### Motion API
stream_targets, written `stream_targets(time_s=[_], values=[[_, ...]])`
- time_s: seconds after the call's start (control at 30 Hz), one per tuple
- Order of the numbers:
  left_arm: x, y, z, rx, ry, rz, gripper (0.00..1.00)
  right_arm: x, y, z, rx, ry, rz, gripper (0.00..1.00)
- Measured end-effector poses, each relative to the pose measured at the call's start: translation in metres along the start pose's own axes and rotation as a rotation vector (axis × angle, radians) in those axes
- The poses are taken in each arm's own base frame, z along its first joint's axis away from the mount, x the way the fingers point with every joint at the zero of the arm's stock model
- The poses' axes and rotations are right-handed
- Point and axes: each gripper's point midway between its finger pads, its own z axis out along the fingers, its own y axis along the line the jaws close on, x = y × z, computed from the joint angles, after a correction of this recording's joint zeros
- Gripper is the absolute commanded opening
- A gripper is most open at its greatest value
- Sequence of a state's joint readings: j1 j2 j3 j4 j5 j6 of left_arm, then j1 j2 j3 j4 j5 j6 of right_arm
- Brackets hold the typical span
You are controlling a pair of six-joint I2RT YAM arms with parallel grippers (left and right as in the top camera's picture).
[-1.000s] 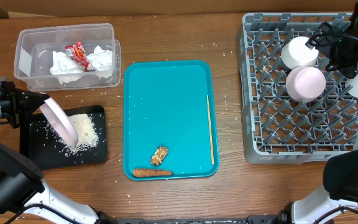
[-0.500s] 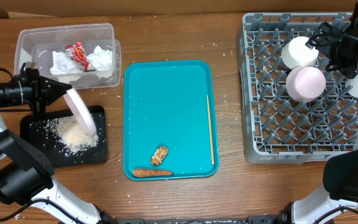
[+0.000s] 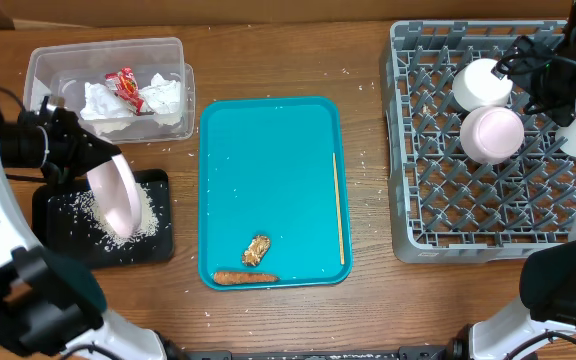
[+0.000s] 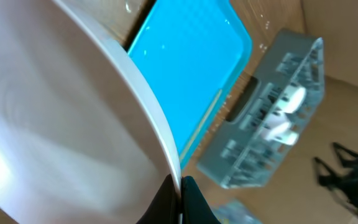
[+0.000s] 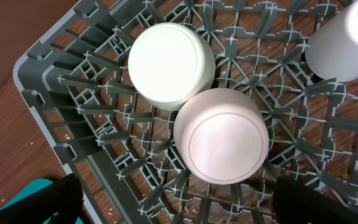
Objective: Sort waste into correct bins and load items into the dishwasher
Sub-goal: 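Keep tilting and shaking the white plate over the black tray, left gripper, then carry the emptied white plate right over the teal tray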
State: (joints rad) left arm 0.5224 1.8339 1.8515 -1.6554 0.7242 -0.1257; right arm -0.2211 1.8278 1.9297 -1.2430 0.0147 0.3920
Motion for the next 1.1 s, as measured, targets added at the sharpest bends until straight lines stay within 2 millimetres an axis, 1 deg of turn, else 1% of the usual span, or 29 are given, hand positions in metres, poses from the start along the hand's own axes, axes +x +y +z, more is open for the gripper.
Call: stream_targets(time_s=[0.1,0.17,0.27,0.37,0.43,0.5,0.53,0.6,0.67,0.73,0.8,0.93,1.0,1.1], values=[[0.007,-0.012,0.002,-0.072,-0.044,0.076,0.04,0.000,0.000,0.000,0.000,0.000,0.000,1.00],[0.013,-0.017,0.010,-0.145,-0.048,0.103,0.04,0.000,0.000,0.000,0.000,0.000,0.000,1.00],[0.021,-0.024,0.031,-0.255,-0.040,0.139,0.04,0.000,0.000,0.000,-0.001,0.000,0.001,1.00],[0.033,-0.045,0.058,-0.331,-0.042,0.232,0.04,0.000,0.000,0.000,0.000,0.001,0.000,1.00],[0.048,-0.067,0.083,-0.378,-0.053,0.326,0.04,0.000,0.000,0.000,0.000,0.000,0.000,1.00],[0.061,-0.082,0.101,-0.415,-0.072,0.390,0.04,0.000,0.000,0.000,0.000,0.000,0.000,1.00],[0.065,-0.086,0.105,-0.422,-0.073,0.406,0.05,0.000,0.000,0.000,0.000,-0.001,0.000,1.00],[0.085,-0.107,0.132,-0.457,-0.103,0.505,0.07,0.000,0.000,0.000,-0.001,0.000,0.000,1.00],[0.086,-0.113,0.145,-0.480,-0.130,0.549,0.06,0.000,0.000,0.000,0.000,0.000,0.000,1.00],[0.086,-0.116,0.162,-0.513,-0.145,0.581,0.04,0.000,0.000,0.000,-0.001,0.000,0.000,1.00],[0.085,-0.113,0.183,-0.554,-0.135,0.600,0.04,0.000,0.000,0.000,0.000,0.000,0.000,1.00],[0.073,-0.104,0.218,-0.604,-0.123,0.613,0.04,0.000,0.000,0.000,-0.001,0.000,0.000,1.00],[0.066,-0.097,0.233,-0.624,-0.117,0.613,0.04,0.000,0.000,0.000,0.000,0.000,0.000,1.00],[0.061,-0.086,0.247,-0.661,-0.096,0.606,0.05,0.000,0.000,0.000,-0.001,0.000,0.000,1.00]])
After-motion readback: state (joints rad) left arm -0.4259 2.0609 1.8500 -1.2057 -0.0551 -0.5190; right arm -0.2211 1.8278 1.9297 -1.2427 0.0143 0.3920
